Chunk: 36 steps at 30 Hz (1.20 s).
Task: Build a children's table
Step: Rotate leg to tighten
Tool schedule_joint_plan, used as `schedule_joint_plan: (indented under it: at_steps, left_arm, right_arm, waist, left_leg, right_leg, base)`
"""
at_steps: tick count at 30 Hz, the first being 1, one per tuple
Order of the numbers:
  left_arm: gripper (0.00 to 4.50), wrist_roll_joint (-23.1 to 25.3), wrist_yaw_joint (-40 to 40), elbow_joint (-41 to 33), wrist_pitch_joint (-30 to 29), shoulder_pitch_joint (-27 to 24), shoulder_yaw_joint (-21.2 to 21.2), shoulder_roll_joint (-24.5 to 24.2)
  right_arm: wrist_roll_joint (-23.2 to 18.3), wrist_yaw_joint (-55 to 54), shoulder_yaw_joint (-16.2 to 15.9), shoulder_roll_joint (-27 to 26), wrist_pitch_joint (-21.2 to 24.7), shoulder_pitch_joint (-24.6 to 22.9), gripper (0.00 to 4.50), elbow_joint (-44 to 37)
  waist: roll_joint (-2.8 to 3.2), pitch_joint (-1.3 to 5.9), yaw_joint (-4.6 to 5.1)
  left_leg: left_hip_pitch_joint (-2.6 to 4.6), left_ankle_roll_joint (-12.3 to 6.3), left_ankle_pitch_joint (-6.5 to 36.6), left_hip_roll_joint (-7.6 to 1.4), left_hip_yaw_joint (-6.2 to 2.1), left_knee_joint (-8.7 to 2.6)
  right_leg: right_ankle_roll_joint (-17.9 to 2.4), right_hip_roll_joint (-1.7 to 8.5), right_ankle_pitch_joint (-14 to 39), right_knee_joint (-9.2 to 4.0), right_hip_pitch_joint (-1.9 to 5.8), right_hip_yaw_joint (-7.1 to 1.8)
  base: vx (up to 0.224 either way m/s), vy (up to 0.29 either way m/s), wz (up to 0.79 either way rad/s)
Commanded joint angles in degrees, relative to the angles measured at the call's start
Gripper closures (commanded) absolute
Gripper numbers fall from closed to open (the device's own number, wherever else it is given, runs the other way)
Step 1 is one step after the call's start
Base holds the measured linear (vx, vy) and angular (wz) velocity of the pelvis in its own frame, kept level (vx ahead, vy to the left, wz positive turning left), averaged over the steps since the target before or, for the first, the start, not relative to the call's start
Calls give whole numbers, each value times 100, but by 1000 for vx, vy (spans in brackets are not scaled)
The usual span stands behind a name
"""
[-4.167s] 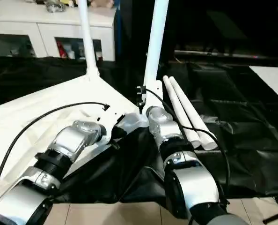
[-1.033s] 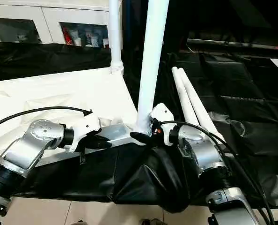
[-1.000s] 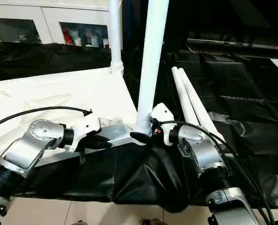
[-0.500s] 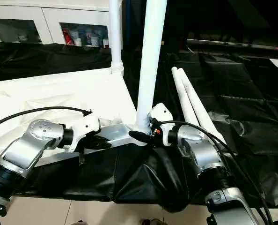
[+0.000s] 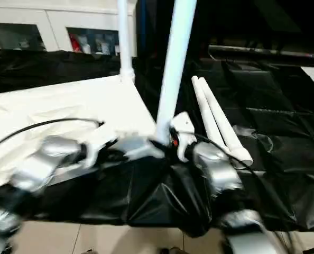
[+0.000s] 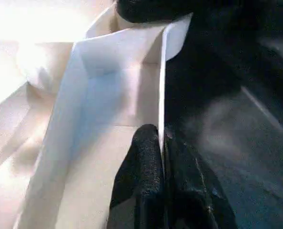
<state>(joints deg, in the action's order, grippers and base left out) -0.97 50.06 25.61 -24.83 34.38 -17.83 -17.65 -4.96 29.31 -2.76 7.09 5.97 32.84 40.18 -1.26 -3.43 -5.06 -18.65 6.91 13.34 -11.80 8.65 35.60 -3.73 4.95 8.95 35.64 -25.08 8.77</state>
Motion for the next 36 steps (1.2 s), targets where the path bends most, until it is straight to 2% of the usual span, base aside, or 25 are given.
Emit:
schedule_joint_plan:
  at_steps: [1,2,3,4,5,9,10,12,13,14,15,16,18,19,21,22,23,25,27,28,29,30,32,34,36]
  left_arm:
    - [450,-75,-816,348,-74,321,400,321]
    - [450,-72,-1180,657,-141,482,513,523]
    - [450,-52,-1507,962,-181,637,599,704]
    - [450,-34,-1671,1123,-195,718,644,796]
    - [450,-30,-1885,1328,-213,813,712,914]
    - [450,155,-2518,2040,8,1121,706,1173]
    - [450,192,-2549,2111,64,1147,685,1178]
    - [450,184,-2553,2186,139,1179,713,1200]
    - [450,164,-2515,2208,172,1192,744,1211]
    - [450,154,-2464,2210,213,1194,754,1211]
    - [450,154,-2464,2210,213,1194,754,1211]
    - [450,152,-2420,2218,242,1195,763,1203]
    - [450,153,-2208,2142,367,1142,725,1145]
    - [450,177,-1916,1927,485,1020,629,1034]
    - [450,182,-1691,1743,502,916,560,951]
    - [450,185,-1545,1602,500,838,514,886]
    - [450,186,-1461,1517,491,790,489,846]
    - [450,186,-982,1041,576,527,320,641]
    - [450,189,-669,740,652,351,206,490]
    - [450,147,-468,525,647,217,142,366]
    - [450,108,-250,311,712,82,66,226]
    - [450,79,-121,189,741,6,26,144]
    - [450,-7,244,-162,769,-197,-77,-139]
    - [450,-9,451,-362,834,-301,-100,-348]
    - [450,1,587,-531,860,-377,-100,-499]
  right_arm:
    - [24,-641,-76,-369,255,-22,173,599]
    - [22,-1095,10,-576,269,124,173,849]
    - [25,-1494,84,-771,267,276,173,1088]
    - [32,-1699,128,-872,262,357,173,1215]
    - [48,-1943,165,-993,243,454,173,1342]
    - [-8,-2434,367,-1419,118,899,173,1795]
    - [28,-2467,379,-1440,65,955,173,1856]
    - [-1,-2498,459,-1468,-20,1046,173,1968]
    - [-38,-2465,524,-1476,-84,1097,173,2027]
    - [-75,-2394,569,-1478,-154,1132,173,2050]
    - [-75,-2394,569,-1478,-154,1132,138,2050]
    - [-96,-2324,610,-1474,-238,1167,117,2059]
    - [-100,-2041,588,-1412,-368,1179,103,1946]
    - [15,-1760,432,-1239,-501,1113,81,1716]
    - [118,-1564,287,-1094,-580,1044,81,1541]
    - [150,-1418,212,-979,-579,976,68,1390]
    - [164,-1329,172,-907,-573,932,61,1295]
    - [241,-857,-14,-540,-511,685,61,837]
    - [177,-460,-71,-308,-455,494,61,468]
    - [139,-66,-137,-81,-411,322,61,145]
    - [122,327,-230,161,-372,149,61,-176]
    - [125,527,-289,301,-340,56,61,-346]
    - [112,1085,-404,753,-226,-198,61,-893]
    - [23,1512,-470,1093,-104,-355,61,-1332]
    - [-15,1843,-558,1381,-11,-486,61,-1698]
  waist:
    - [66,366,13]
    - [61,392,25]
    - [69,380,37]
    - [100,358,80]
    - [128,396,87]
    - [160,395,166]
    - [196,377,202]
    - [256,373,250]
    - [248,380,257]
    - [235,361,258]
    - [205,357,275]
    - [171,381,264]
    - [166,407,223]
    - [163,411,280]
    - [183,461,352]
    - [210,498,365]
    - [183,495,332]
    - [100,502,243]
    - [113,508,158]
    - [117,540,138]
    - [131,572,66]
    - [121,580,45]
    - [100,619,-43]
    - [78,589,-70]
    - [83,578,-123]
  left_leg:
    - [-18,-222,879,23,77,-383]
    - [-50,-244,949,12,45,-394]
    - [-53,-275,953,14,57,-395]
    - [54,-259,1144,6,61,-386]
    - [88,-271,1318,-11,29,-390]
    - [154,-407,1759,-99,-3,-431]
    - [180,-421,1977,-134,-18,-444]
    - [169,-434,2382,-296,-80,-557]
    - [98,-435,2537,-371,-110,-632]
    - [172,-376,2600,-295,-65,-600]
    - [195,-353,2516,-214,-34,-549]
    - [187,-332,2120,-80,9,-460]
    - [88,-392,1614,-63,15,-467]
    - [-62,-384,1500,-95,-45,-503]
    - [-231,-354,1334,-124,-118,-536]
    - [-234,-384,1073,-157,-133,-523]
    - [-126,-424,890,-150,-91,-498]
    - [-68,-507,665,-88,-3,-470]
    - [-102,-699,319,-136,27,-452]
    - [-174,-783,23,-131,19,-417]
    - [-208,-885,-271,-123,1,-371]
    - [-192,-980,-403,-119,15,-345]
    - [-242,-1254,-913,-87,20,-274]
    - [-290,-1343,-949,-64,22,-258]
    - [-298,-1281,-750,-88,22,-262]
  right_leg:
    - [-34,322,3084,-767,420,-262]
    - [148,348,3216,-800,501,-201]
    - [228,334,3265,-852,486,-183]
    - [297,305,3424,-946,407,-104]
    - [369,340,3353,-967,477,-34]
    - [478,347,3146,-1082,496,111]
    - [502,346,3212,-1120,497,161]
    - [408,384,2872,-1030,589,147]
    - [333,399,2582,-888,652,54]
    - [236,437,2700,-934,573,23]
    - [227,465,2883,-996,540,47]
    - [257,510,3184,-1075,539,100]
    - [300,533,3140,-1069,601,103]
    - [382,500,2974,-1015,681,138]
    - [444,512,2651,-913,823,123]
    - [306,536,2200,-849,792,54]
    - [-11,543,1951,-830,680,-5]
    - [-357,514,1972,-769,601,-89]
    - [-559,497,1601,-642,549,-157]
    - [-680,494,1154,-509,577,-192]
    - [-733,494,678,-420,603,-207]
    - [-784,474,417,-382,574,-217]
    - [-970,455,-321,-240,558,-240]
    - [-987,431,-335,-241,551,-235]
    - [-823,432,62,-275,560,-227]
  base:
    - [0,0,0]
    - [0,0,0]
    - [0,0,0]
    - [0,0,0]
    - [0,0,0]
    - [-11,16,2]
    - [0,0,0]
    - [0,0,0]
    - [0,0,0]
    - [0,0,0]
    - [0,0,0]
    - [0,0,0]
    - [0,0,0]
    - [0,0,0]
    - [4,-3,-23]
    - [16,-2,-25]
    - [0,0,0]
    - [0,0,0]
    - [71,-40,12]
    - [77,-44,8]
    - [68,-45,3]
    - [61,-38,4]
    - [56,-34,3]
    - [0,0,0]
    - [0,0,0]
